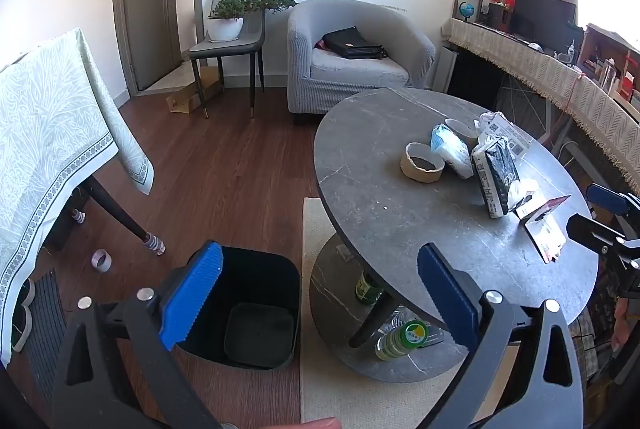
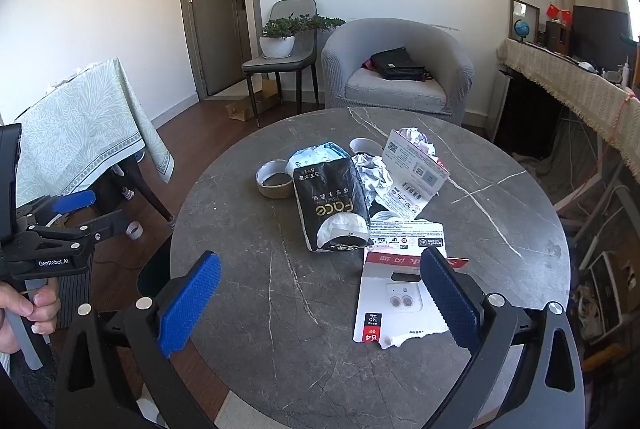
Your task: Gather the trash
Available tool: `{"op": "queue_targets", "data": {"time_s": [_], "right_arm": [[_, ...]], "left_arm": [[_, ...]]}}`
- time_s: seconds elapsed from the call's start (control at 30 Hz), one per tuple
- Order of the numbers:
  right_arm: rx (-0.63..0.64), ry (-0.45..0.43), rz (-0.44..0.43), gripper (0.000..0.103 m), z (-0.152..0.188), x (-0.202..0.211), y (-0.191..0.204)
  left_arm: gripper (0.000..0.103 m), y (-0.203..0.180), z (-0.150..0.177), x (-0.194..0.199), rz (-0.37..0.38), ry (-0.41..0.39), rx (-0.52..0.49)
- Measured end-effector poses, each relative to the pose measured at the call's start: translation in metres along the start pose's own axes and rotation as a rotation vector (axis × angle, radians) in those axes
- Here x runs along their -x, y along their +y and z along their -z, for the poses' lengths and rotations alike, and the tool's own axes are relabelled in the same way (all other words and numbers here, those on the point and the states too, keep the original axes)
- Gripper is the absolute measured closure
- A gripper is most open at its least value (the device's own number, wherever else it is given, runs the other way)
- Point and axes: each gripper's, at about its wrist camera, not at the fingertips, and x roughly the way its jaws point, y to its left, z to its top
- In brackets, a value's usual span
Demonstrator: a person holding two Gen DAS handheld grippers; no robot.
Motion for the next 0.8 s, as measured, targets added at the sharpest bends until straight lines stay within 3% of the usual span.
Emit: {"op": "queue_targets", "data": {"time_s": [0.8], "right_arm": [[0.001,0.001,0.001,0.003,0.0,-0.0004,0.0006]], "left_arm": [[0.003,0.0032,0.0018,-0.0006,0.003,0.004,0.002]]}}
